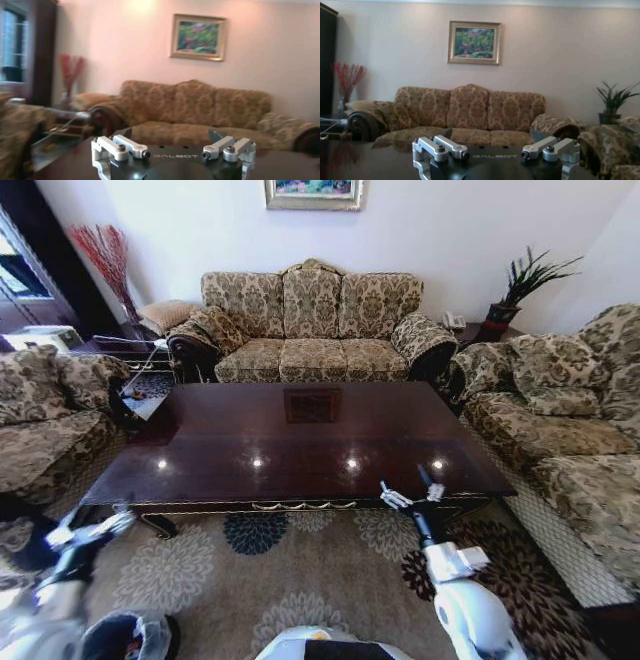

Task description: Move to the front of the table and place the trash on the table into the trash bin.

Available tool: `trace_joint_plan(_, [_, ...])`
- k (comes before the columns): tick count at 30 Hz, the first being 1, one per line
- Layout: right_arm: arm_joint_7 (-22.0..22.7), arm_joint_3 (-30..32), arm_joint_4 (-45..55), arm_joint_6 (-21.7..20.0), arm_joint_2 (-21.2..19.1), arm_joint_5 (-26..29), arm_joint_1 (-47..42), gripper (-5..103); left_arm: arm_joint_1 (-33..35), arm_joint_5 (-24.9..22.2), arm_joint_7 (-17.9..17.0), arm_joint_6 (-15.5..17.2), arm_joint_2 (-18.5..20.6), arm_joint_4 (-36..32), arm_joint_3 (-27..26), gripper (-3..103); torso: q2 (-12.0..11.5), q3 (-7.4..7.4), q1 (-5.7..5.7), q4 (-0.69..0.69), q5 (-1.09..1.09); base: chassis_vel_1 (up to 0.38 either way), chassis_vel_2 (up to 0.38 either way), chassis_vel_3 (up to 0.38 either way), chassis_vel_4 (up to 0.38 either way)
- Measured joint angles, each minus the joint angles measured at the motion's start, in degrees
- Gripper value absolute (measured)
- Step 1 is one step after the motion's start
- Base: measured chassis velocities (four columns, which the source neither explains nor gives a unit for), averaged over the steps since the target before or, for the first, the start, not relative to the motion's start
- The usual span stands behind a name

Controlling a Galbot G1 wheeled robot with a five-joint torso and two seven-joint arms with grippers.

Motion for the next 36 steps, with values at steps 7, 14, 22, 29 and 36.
trace_joint_plan(7, [1.6, 0.3, 5.0, -2.1, 1.6, -0.1, -2.9, 100, 0.3, 3.0, -0.5, 1.3, -2.3, -7.0, 3.8, 100, 0.0, 0.00, 0.00, 0.04, 0.00, 0.000, 0.000, 0.000, 0.000])
trace_joint_plan(14, [1.5, 0.3, 5.0, -2.2, 1.6, -0.1, -2.9, 100, 0.2, 3.1, -0.5, 1.3, -2.3, -6.7, 3.8, 100, 0.0, 0.00, 0.00, 0.04, 0.00, 0.000, 0.000, 0.000, 0.000])
trace_joint_plan(22, [1.5, 0.3, 4.9, -2.2, 1.6, 0.0, -2.8, 100, 0.1, 3.0, -0.6, 1.3, -2.3, -6.3, 3.7, 100, 0.0, 0.00, 0.00, 0.04, 0.00, 0.000, 0.000, 0.000, 0.000])
trace_joint_plan(29, [1.4, 0.3, 4.8, -2.2, 1.6, 0.0, -2.7, 100, 0.1, 3.0, -0.6, 1.3, -2.3, -6.2, 3.6, 100, 0.0, 0.00, 0.00, 0.04, 0.00, 0.000, 0.000, 0.000, 0.000])
trace_joint_plan(36, [1.4, 0.2, 4.8, -2.2, 1.5, 0.1, -2.7, 100, 0.1, 2.9, -0.7, 1.3, -2.3, -6.1, 3.6, 100, 0.0, 0.00, 0.00, 0.04, 0.00, 0.000, 0.000, 0.000, 0.000])
